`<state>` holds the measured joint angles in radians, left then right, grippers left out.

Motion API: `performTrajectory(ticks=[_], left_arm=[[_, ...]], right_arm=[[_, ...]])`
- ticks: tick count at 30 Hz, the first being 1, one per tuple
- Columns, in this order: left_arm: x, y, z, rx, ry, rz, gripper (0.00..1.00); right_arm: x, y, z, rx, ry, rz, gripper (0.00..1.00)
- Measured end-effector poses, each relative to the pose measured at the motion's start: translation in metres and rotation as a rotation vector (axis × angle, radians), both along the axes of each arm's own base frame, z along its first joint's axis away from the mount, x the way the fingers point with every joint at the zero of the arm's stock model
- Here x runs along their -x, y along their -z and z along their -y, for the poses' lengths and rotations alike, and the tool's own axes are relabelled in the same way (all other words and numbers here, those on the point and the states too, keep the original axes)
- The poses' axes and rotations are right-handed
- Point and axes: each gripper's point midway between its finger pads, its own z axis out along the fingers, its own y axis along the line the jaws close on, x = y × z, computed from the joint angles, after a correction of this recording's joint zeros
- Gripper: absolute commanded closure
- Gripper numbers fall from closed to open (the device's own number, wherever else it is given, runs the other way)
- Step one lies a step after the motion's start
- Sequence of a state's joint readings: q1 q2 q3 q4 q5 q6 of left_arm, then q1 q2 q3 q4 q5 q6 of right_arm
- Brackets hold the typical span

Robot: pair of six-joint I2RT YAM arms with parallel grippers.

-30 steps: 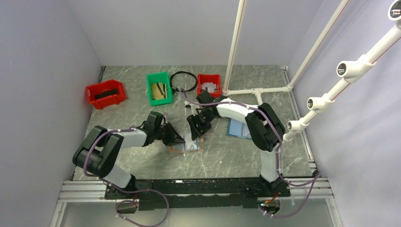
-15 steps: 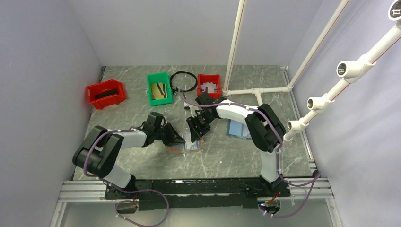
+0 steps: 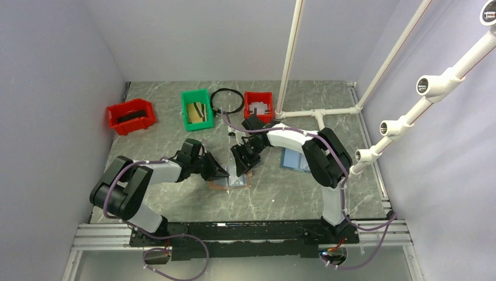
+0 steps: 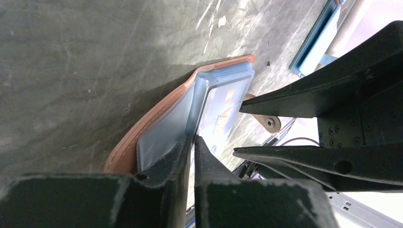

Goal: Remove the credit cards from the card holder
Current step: Remove the credit card from the card holder.

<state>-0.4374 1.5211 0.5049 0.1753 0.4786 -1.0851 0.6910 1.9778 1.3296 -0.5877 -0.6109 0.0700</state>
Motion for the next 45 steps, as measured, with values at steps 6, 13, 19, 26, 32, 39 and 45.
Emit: performTrajectory(ticks=[6,13,19,26,32,39,45], left_arm=[[0.0,0.0,0.0,0.0,-0.001,-0.001,0.87],[0.002,0.002,-0.001,0.003,-0.005,0.0,0.86],[0.002,0.001,-0.002,0.018,-0.012,0.016,0.77],[0.005,-0.004,-0.002,0.047,-0.024,0.042,0.58],[0.006,-0.022,0.0,0.091,-0.004,0.111,0.31],[0.013,-0.024,-0.005,0.082,0.012,0.147,0.23],[0.015,-0.023,-0.007,0.068,0.039,0.171,0.23]], right_arm=[[0.002,0.004,-0.001,-0.009,0.003,-0.038,0.59],[0.006,-0.001,-0.003,-0.041,0.002,-0.076,0.63],[0.007,-0.012,-0.005,-0.102,0.021,-0.145,0.65],[0.009,-0.022,-0.011,-0.157,0.029,-0.194,0.66],[0.006,-0.03,-0.021,-0.207,0.035,-0.224,0.69],[0.012,-0.035,-0.025,-0.24,0.047,-0.318,0.73],[0.015,-0.037,-0.028,-0.26,0.058,-0.386,0.75]])
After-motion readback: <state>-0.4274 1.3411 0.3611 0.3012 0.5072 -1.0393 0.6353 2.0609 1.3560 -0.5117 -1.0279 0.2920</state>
